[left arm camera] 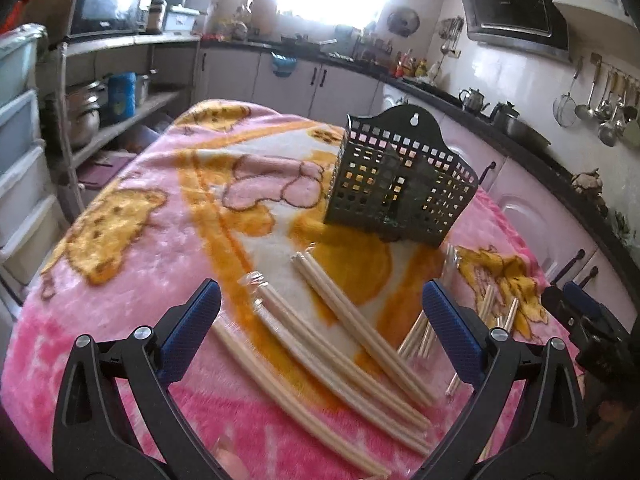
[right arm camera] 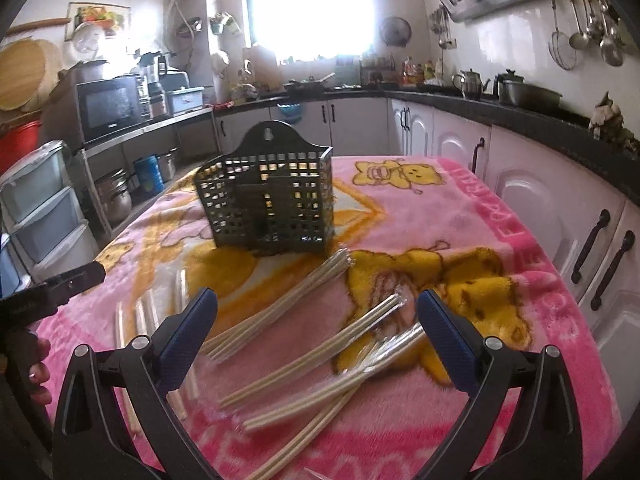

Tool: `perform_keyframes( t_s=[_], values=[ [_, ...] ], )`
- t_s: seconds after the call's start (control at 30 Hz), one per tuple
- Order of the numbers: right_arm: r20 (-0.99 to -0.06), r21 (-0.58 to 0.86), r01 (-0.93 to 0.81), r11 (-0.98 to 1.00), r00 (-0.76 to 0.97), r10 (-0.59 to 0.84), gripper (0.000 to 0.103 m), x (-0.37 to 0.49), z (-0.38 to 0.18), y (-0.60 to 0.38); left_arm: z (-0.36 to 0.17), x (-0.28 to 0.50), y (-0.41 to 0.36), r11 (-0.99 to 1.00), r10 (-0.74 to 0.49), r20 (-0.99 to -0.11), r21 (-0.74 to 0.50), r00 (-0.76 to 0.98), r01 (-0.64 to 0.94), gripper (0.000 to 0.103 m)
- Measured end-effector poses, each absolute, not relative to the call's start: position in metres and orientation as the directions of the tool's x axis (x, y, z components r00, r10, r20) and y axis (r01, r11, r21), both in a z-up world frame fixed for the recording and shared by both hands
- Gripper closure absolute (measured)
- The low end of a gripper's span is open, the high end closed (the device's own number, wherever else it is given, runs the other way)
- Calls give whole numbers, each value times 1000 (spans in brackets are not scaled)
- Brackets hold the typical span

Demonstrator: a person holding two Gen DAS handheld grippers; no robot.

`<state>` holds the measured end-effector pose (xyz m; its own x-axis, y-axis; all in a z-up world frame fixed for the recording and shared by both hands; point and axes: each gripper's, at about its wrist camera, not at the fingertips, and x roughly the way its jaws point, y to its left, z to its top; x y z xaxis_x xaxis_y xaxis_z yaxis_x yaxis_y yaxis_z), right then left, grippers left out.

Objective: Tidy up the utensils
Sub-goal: 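Move the left tool down toward the wrapped chopstick bundles beside the caddy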

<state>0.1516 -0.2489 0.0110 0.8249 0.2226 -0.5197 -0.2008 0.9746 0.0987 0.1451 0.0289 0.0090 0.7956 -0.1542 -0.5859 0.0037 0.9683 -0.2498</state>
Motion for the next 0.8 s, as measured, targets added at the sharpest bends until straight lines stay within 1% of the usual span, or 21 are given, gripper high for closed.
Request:
perform_keyframes(
  t_s=[0.17,0.27,0.43,0.47,0.5,0.57,0.63,0.7,0.73,0.8],
  values=[
    [-551,104,-189,977,806,214,6,182,9,-251,4,171,19,966,-197,-622,-255,758,43,11],
    [-576,116,-181,977,789,215,6,200,4,-253,0,181,16,959,-231,-631,-278,740,62,11],
    [-608,132,-181,975,762,224,6,230,1,-255,-6,197,7,963,-236,-659,-259,714,79,17],
    [-614,124,-183,975,758,221,9,236,0,-254,-7,200,6,962,-240,-667,-262,705,79,20],
    [-620,118,-191,975,752,222,20,243,-2,-254,-9,203,6,961,-245,-673,-266,698,81,23],
    [-644,117,-204,972,729,231,32,255,-7,-254,-15,208,5,956,-257,-690,-283,677,75,27],
    [-668,129,-213,969,703,244,35,267,-15,-255,-21,212,6,955,-262,-705,-287,659,72,34],
    [-688,140,-224,964,678,257,41,279,-21,-257,-26,216,7,957,-257,-720,-284,645,65,40],
    [-691,140,-228,964,674,260,42,283,-23,-257,-29,218,9,958,-250,-727,-281,639,56,43],
    [-698,133,-232,964,668,257,42,292,-25,-258,-33,223,12,958,-249,-740,-284,625,44,53]
  ],
)
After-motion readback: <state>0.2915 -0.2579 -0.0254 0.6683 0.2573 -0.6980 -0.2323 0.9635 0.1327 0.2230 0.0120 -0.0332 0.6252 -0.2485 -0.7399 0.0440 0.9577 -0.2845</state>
